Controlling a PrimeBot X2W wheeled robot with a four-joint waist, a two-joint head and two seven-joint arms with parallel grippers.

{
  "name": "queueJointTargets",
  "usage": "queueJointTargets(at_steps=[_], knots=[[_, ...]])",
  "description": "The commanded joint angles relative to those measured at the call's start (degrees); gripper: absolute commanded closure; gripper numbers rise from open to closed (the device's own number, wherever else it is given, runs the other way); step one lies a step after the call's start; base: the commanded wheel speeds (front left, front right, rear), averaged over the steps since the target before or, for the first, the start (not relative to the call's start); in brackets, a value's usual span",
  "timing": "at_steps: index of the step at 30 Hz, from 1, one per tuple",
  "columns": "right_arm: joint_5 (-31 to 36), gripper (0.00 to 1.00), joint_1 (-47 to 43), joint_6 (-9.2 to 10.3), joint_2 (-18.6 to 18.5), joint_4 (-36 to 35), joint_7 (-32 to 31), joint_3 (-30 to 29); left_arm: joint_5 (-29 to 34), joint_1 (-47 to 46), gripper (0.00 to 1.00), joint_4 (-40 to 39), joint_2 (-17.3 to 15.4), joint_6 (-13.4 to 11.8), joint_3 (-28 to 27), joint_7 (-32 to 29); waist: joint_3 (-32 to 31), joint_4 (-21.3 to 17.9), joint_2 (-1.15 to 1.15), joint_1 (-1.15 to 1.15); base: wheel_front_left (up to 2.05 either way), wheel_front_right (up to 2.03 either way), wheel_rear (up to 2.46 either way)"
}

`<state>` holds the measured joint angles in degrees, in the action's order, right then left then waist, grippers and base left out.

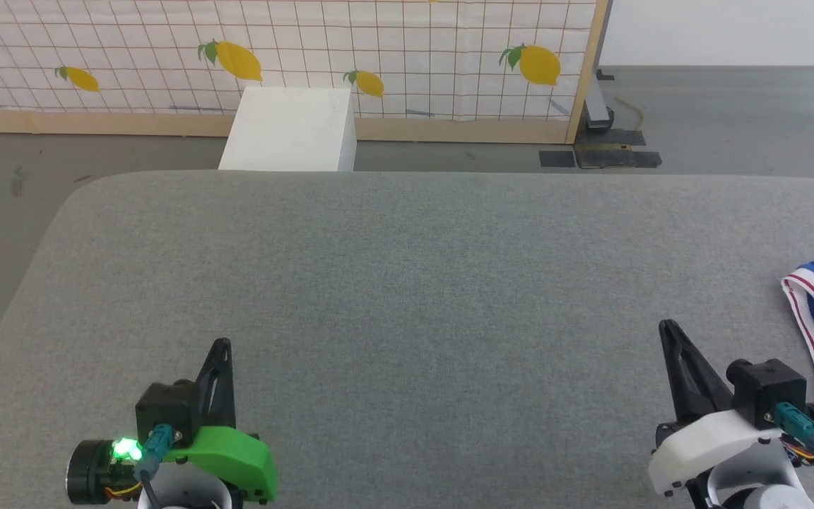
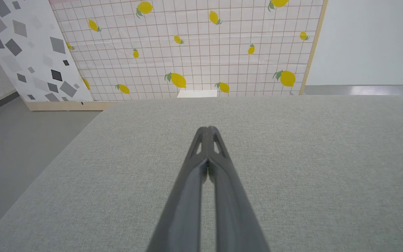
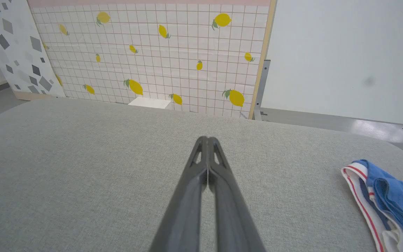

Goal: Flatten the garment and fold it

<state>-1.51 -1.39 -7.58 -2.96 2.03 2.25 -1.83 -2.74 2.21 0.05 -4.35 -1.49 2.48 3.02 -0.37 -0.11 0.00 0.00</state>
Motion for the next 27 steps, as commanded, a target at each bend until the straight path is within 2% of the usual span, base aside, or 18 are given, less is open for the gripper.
queueJointTargets(at_steps=[1,27], knots=[[0.45,1.00,0.94,0.07,0.07,-0.52,-0.35,0.33,0.56,-1.17,1.00,-0.04,0.31,0.42,-0.44,-0.50,0.02,0.01,0.00,0.00,0.00,0.00,0.00],[1.51,1.00,1.39,0.09,0.08,-2.03,-2.25,1.83,2.74,-2.21,1.00,-0.05,1.47,1.49,-2.48,-3.02,0.37,0.11,0.00,0.00,0.00,0.00,0.00]])
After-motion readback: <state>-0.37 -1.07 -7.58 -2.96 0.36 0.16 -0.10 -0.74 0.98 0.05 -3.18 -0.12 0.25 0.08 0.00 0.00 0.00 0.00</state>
